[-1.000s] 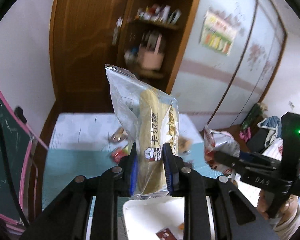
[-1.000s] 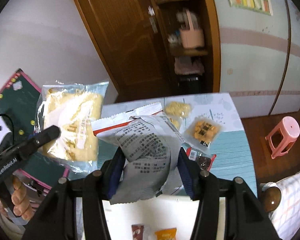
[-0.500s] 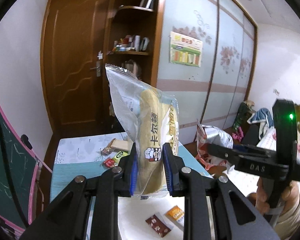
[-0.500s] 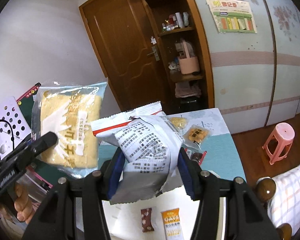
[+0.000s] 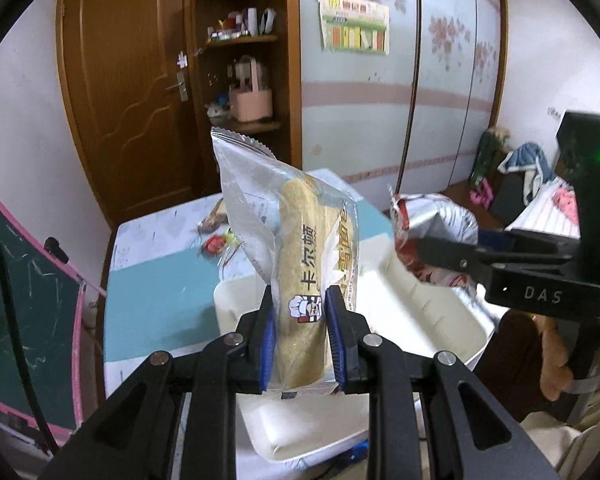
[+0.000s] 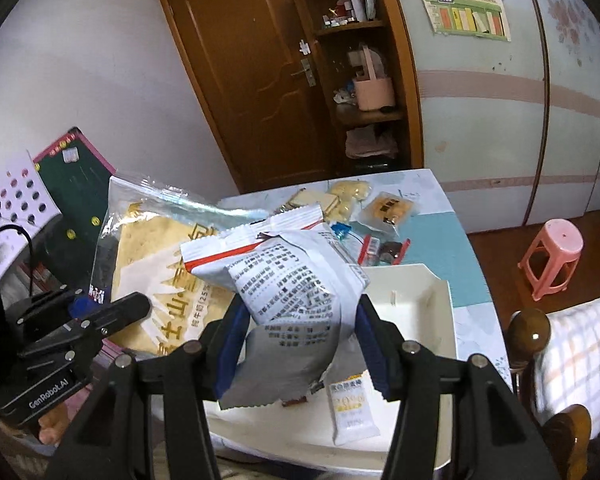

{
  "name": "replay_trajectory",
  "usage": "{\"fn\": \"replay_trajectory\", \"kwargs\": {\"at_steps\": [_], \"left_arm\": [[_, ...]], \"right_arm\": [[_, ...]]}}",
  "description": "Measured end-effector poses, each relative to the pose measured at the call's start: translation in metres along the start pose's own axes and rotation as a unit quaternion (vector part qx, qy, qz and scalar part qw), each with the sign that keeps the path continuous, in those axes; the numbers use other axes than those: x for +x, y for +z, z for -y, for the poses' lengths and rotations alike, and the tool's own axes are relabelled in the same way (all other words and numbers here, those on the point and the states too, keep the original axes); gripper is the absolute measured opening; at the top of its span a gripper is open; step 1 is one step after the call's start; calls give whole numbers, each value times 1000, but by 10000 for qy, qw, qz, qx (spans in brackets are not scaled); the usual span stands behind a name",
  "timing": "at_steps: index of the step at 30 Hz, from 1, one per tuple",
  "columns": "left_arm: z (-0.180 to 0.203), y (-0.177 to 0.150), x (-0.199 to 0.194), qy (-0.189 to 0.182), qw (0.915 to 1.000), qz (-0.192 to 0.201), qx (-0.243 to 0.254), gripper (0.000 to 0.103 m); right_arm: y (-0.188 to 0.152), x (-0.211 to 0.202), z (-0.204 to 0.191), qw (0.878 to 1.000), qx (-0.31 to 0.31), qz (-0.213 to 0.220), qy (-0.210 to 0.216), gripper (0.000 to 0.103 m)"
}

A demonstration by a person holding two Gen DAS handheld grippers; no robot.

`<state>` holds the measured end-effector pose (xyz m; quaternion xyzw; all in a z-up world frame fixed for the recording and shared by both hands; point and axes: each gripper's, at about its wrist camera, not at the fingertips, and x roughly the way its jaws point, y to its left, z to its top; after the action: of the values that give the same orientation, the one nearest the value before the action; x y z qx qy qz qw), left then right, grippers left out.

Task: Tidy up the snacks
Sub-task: 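Lower both bags into the white tray and open both grippers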

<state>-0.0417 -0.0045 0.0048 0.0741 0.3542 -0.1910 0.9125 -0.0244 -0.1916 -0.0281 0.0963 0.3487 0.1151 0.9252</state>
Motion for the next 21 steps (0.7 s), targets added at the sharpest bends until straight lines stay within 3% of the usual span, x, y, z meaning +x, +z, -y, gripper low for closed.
{"fn": "replay_trajectory", "kwargs": {"at_steps": [13,16,17,18,20,21], "left_arm": [[11,-12,20,272,9985,-440,180,21],[9,-11,24,257,9982,-533,77,26],[5,-12,26,238,9982,-556,-23,44],[5,-11,26,262,9980,-558,-98,77],[-1,-11,22,390,9981,-411,-238,103],[-3,-10,18,405,9984,-266,-286,102]], "right_arm": [[-22,12,-1,9991,60,-393,-125,57],[-24,17,1,9984,129,-518,-181,57],[-24,19,1,9982,156,-557,-178,58],[-25,21,2,9979,184,-599,-184,61],[-26,23,3,9975,218,-633,-239,65],[-26,23,3,9975,225,-621,-255,69]]}}
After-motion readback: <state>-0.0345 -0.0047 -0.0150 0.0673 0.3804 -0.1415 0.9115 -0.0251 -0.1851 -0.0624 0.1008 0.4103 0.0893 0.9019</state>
